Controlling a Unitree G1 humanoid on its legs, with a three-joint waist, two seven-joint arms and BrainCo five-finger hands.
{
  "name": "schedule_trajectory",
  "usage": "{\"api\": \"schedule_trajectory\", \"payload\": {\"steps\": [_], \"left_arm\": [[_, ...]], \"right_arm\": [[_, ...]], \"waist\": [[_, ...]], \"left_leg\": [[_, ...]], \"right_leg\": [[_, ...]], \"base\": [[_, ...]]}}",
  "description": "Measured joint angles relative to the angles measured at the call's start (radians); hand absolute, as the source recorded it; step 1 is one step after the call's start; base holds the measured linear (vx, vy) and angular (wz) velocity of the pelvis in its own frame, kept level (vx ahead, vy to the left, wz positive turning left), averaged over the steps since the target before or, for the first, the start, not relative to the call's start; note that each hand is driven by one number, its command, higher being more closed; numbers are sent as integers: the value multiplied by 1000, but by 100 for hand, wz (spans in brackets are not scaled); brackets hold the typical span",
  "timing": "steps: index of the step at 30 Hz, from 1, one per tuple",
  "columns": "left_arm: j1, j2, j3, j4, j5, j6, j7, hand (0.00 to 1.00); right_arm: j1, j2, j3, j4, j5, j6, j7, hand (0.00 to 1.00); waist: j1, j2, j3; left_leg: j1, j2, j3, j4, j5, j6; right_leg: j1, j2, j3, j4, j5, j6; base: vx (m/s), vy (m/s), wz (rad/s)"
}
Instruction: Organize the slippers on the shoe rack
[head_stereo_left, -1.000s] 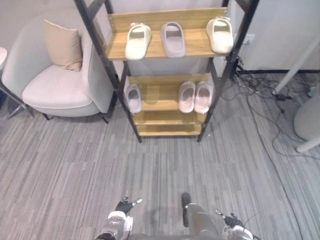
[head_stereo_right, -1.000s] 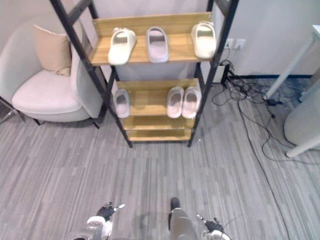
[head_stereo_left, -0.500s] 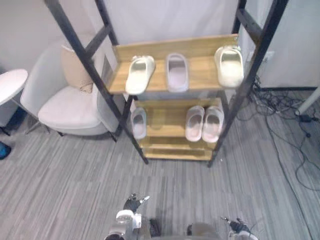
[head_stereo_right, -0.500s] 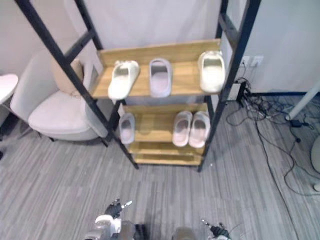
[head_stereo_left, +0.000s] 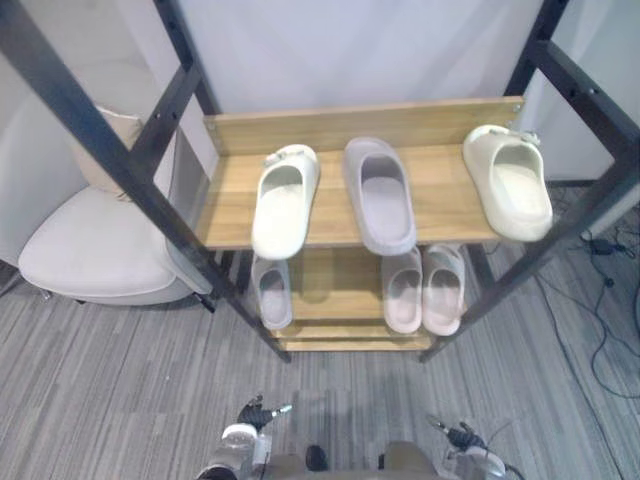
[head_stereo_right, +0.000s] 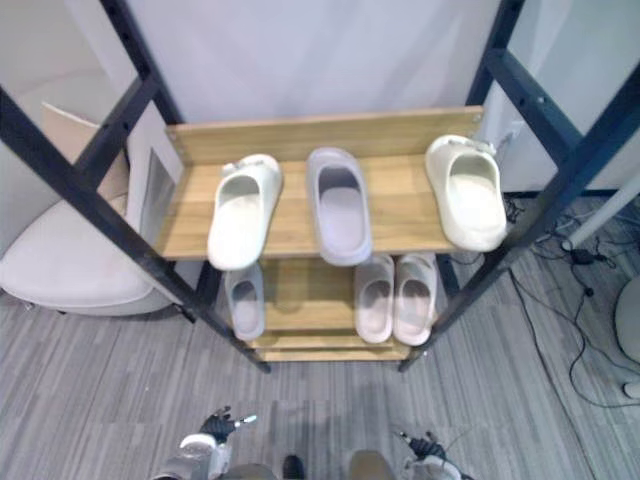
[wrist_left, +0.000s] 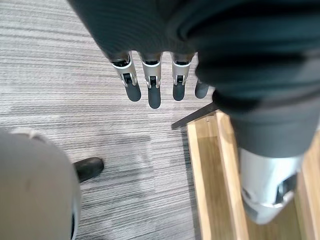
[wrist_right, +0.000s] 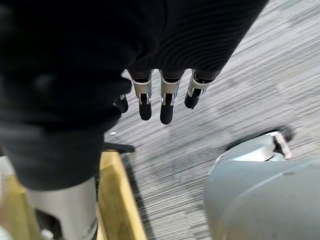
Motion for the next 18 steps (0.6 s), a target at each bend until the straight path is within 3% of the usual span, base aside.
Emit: {"api": "schedule_trajectory", "payload": {"steps": [1,4,6,11,18], "left_arm": [[3,-9,1,14,0,2,2,0],[14,-38,5,20,0,0,0,0],[13,-42,23,19,0,-2,-1,0],[20,-44,74,20,0,-5,-1,0],[41,-21,79,19,0,0,-1,0]], "right_arm": [[3,-9,-8,3,0,0,0,0],[4,-32,-8,4,0,0,-1,0],[12,-35,-9,5,0,0,-1,0],[32,-33,-37,12,1,0,0,0],[24,-20,-38,41,10,-2,-1,0]], "waist": [[-5,17,4],[-2,52,-9],[-4,55,-11],[-3,55,-28],[-1,27,-30]], "left_leg": [[18,15,-23,3,-30,-38],[24,50,-23,6,-29,-40],[33,62,-27,6,-26,-45],[28,63,-64,5,-23,-49],[10,46,-92,-11,-23,-49]], "right_leg": [[-3,14,-8,22,22,-4],[18,47,-6,-18,28,-16],[51,60,-7,-55,36,-26],[93,60,-13,-150,81,-20],[131,38,-26,-259,160,-2]], "base": [[249,-141,7],[220,-154,-12],[99,-92,-11],[12,-1,4],[-75,47,11]]}}
